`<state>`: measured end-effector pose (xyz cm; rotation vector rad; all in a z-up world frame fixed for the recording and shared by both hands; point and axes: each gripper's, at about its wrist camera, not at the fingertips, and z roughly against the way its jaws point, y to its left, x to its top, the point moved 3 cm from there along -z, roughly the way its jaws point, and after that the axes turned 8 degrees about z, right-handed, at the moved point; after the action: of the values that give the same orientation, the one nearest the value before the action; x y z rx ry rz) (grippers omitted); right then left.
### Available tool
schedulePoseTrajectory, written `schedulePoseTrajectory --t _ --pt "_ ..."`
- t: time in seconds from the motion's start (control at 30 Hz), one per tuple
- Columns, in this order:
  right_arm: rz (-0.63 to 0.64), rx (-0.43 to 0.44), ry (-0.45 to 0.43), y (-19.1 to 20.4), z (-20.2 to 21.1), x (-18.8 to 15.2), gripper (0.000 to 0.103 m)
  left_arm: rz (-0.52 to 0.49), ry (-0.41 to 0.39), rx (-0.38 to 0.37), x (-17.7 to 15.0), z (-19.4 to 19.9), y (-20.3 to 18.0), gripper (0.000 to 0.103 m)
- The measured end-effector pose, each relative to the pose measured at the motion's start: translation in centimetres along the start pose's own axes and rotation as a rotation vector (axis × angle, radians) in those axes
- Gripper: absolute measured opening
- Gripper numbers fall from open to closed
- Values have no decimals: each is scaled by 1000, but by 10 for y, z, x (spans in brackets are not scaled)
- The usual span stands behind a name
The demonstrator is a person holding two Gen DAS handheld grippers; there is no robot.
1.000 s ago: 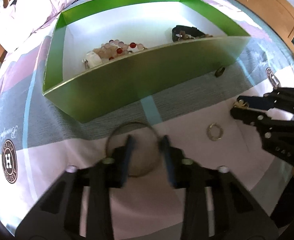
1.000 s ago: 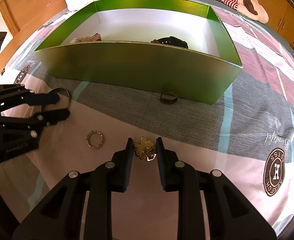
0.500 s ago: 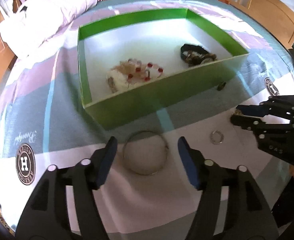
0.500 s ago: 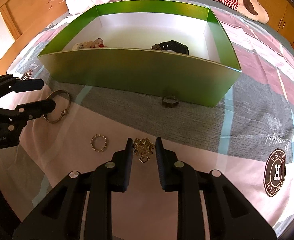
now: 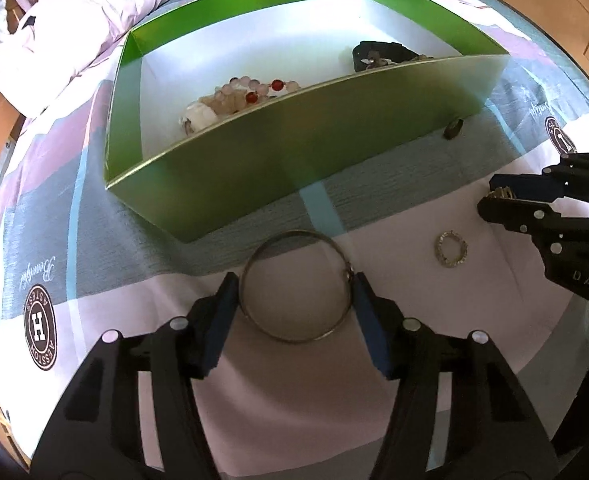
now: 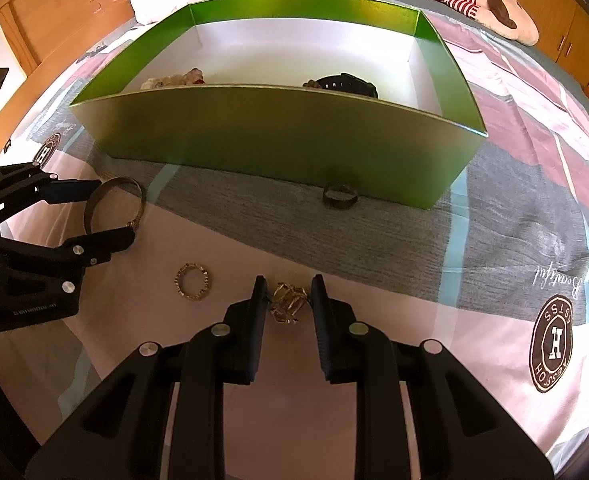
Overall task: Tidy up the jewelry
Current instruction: 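Carry the bangle and brooch over the box and open both tools to drop them, then grasp the small gold ring with the left tool while the right grasps the small black ring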
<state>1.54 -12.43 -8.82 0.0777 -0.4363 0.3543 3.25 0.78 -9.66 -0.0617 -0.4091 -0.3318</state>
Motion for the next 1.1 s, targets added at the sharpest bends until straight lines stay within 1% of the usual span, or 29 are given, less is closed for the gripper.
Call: schedulePoseTrajectory --t 0.1,0.2,0.23,0.3,0.33,0.37,0.4,0.43,0.47,0.57,0.63,0.7,0.73,0.77,0.8,0.83,0.87,0.9,0.97,1.03,1.07,1.1 --pt "-18 9 -26 -5 7 1 23 6 -37 -9 5 11 0 58" --pt "-60 50 -69 -13 23 7 23 7 -98 -35 8 33 -1 58" --pt "-67 62 -93 -14 31 9 23 7 -119 -46 9 41 -2 58" --pt "-76 81 -148 -17 47 17 23 7 -194 -91 17 66 -4 58" --pt "-84 88 -192 -19 57 25 23 10 -221 -101 22 73 -5 58" --pt "-89 85 -232 -22 65 33 23 16 -264 -107 29 82 -4 58" --pt "-97 74 -271 -26 72 45 23 21 -294 -102 37 87 -3 58" --pt "-99 69 -288 -29 74 52 23 33 -321 -77 48 90 1 58" --pt "-99 62 -306 -32 74 63 23 42 -331 -58 54 90 3 58" --pt "-106 35 -290 -44 55 84 23 86 -328 -5 79 75 18 58" --pt "-119 29 -280 -51 40 91 23 105 -317 30 86 63 25 58" --pt "-141 32 -274 -55 26 90 24 116 -300 53 87 53 30 59" --pt "-148 33 -268 -56 24 87 27 124 -291 59 88 49 33 59" --pt "-157 35 -253 -58 21 86 37 133 -291 65 89 47 34 61" --pt "-163 43 -247 -58 20 85 43 136 -293 67 87 47 37 63" --pt "-167 54 -254 -60 24 83 45 136 -295 70 86 48 37 69" --pt "-169 57 -260 -60 29 81 48 134 -299 70 84 50 37 71" --pt "-170 57 -265 -60 36 79 50 127 -304 66 82 53 35 72" --pt "-174 57 -265 -61 48 73 50 123 -306 58 82 56 34 72" --pt "-174 59 -248 -63 58 62 50 125 -293 27 74 64 29 72" --pt "-165 53 -233 -64 60 55 50 121 -279 -6 67 68 25 72" --pt "-156 41 -213 -65 60 48 50 108 -257 -57 56 73 18 72"
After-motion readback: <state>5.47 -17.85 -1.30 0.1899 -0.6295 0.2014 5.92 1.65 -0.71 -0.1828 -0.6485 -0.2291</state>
